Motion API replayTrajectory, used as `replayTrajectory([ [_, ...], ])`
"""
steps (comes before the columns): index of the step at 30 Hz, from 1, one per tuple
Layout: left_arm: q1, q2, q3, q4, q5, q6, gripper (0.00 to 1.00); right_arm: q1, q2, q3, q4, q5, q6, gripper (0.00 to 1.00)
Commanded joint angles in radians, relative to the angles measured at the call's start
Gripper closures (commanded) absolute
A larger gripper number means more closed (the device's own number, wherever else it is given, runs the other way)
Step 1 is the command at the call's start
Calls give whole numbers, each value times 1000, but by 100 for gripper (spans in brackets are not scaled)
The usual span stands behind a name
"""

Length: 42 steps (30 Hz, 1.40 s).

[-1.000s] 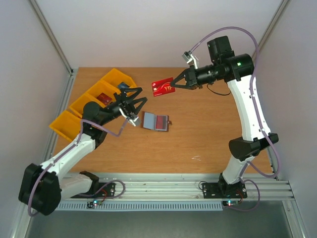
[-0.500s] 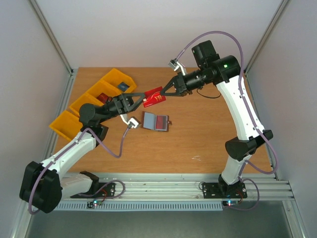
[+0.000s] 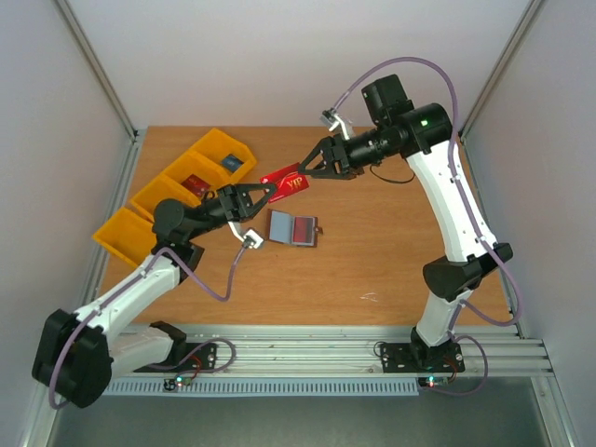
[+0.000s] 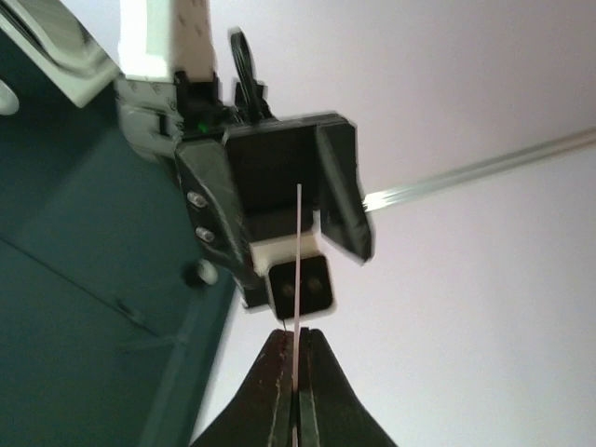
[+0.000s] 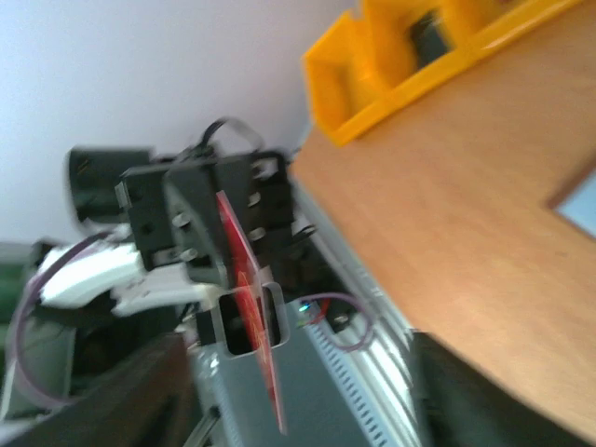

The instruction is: Take the credit cards out of the card holder

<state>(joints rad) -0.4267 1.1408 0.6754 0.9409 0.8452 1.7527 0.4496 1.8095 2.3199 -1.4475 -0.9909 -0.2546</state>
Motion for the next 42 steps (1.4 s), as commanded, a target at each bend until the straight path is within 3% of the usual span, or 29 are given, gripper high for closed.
replayTrajectory([
  [1,-45,-135,-35,-303,-291,-100,100,-88,-13,13,-32,235,12,10],
  [2,-58,-188,-4,-515,-403,-126,100,-108,-29,-1,-32,321,21,3],
  [4,-64,-225,135,-984,-580,-232,100,-133,-63,-49,-18,509,28,2],
  [5,-64,-200,194,-1139,-707,-341,100,-139,-79,-70,-5,601,29,2],
  [8,-48,-52,299,-1342,-962,-521,100,-141,-127,-137,51,790,22,1],
  [11,-2,86,400,-1491,-1082,-622,100,-141,-156,-189,109,860,-11,1],
  [16,97,292,540,-1553,-1241,-698,100,-144,-150,-236,156,927,-85,2],
  [21,187,548,811,-1581,-1410,-741,100,-170,-79,-209,185,926,-128,1],
  [31,219,930,1261,-1874,-1524,-997,100,-265,28,-135,165,905,-150,2],
  [35,230,930,1285,-1923,-1510,-1123,100,-297,24,-155,159,885,-154,1],
  [42,236,1045,1350,-1890,-1483,-1136,100,-302,52,-129,143,867,-167,2],
])
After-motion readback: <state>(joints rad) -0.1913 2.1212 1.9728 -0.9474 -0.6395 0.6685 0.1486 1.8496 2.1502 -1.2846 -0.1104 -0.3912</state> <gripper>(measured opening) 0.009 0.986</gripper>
